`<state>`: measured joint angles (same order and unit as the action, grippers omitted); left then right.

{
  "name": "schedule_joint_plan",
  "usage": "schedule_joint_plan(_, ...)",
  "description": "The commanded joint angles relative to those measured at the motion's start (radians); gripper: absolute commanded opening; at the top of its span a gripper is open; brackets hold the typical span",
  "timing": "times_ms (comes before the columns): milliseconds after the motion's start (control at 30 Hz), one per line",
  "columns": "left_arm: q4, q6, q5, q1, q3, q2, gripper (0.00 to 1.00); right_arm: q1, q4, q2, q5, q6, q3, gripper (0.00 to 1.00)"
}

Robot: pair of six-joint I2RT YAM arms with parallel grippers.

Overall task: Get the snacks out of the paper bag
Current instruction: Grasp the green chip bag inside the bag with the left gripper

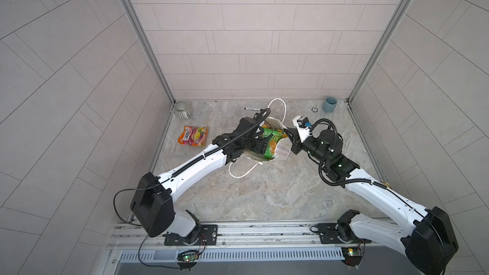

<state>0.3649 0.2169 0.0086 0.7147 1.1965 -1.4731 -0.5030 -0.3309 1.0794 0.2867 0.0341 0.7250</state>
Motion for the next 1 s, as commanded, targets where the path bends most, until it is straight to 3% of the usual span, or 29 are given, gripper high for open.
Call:
schedule_joint_plan(0,0.005,0.023,-0.042,-0.015,0.036,-0.011,0.88,0.001,-0.025,-0.014,0.003,0.006,-0.013,0.0)
schedule_joint_plan(400,-0.088,0.059,0.075,-0.043,0.018,-0.124,0.91,0.002,-0.032,-0.019,0.014,0.011,-0.018,0.0)
schedule_joint_plan(567,-0.134,0.059,0.139,-0.043,0.01,-0.133,0.7,0.001,-0.029,-0.025,0.009,0.012,-0.018,0.0)
schedule_joint_plan(700,-0.141,0.056,0.131,-0.042,0.0,-0.113,0.62,0.001,-0.03,-0.029,0.008,0.011,-0.018,0.0)
schedule_joint_plan(767,-0.142,0.053,0.124,-0.043,-0.01,-0.095,0.49,0.001,-0.032,-0.029,0.007,0.012,-0.019,0.0)
schedule_joint_plan(967,-0.148,0.042,0.124,-0.042,-0.02,-0.07,0.3,0.001,-0.038,-0.019,0.005,0.016,-0.018,0.0)
